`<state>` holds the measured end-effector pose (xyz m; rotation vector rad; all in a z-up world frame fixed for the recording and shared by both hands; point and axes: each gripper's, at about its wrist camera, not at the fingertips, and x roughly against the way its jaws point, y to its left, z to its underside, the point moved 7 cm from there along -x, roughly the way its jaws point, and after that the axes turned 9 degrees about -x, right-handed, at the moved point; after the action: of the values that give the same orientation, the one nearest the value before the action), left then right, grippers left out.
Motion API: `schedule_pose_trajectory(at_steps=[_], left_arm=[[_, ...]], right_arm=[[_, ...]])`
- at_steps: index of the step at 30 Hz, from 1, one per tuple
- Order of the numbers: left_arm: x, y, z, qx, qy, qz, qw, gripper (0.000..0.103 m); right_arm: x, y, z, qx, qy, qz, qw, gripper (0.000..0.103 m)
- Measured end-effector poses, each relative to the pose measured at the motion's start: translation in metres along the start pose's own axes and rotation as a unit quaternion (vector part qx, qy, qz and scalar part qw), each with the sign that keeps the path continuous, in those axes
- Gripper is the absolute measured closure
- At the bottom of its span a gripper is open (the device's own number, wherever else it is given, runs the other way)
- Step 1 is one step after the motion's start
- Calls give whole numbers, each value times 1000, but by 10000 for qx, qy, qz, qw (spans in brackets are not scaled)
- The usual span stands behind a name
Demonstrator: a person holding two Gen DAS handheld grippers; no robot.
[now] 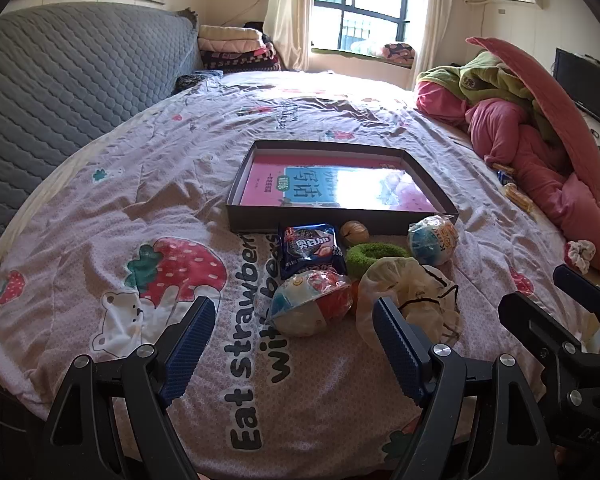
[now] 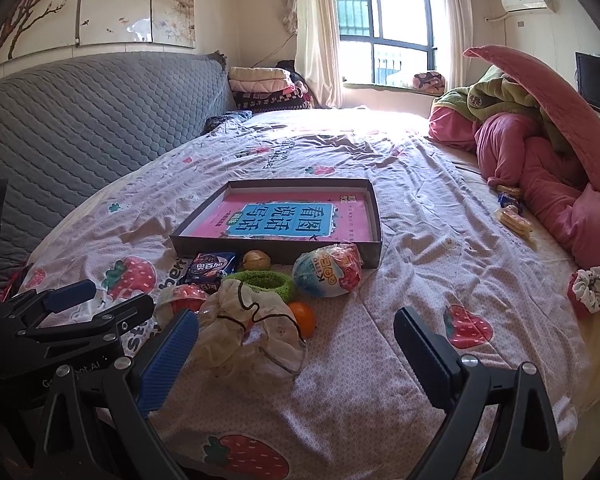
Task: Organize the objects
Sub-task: 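Move both tools forward toward the loose items beside the tray box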
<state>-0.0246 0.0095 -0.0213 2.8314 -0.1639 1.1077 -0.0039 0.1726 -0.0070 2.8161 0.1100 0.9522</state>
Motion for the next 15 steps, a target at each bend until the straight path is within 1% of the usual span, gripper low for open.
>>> schedule_pose_trajectory(at_steps=[9,15], left_arm=[[3,0,1,-18,-3,21,10000,21],[1,0,4,-40,61,39,10000,21]], right_arm=[[3,5,-1,101,-29,9,9999,4],[-1,3,2,108,61,26,9999,4]])
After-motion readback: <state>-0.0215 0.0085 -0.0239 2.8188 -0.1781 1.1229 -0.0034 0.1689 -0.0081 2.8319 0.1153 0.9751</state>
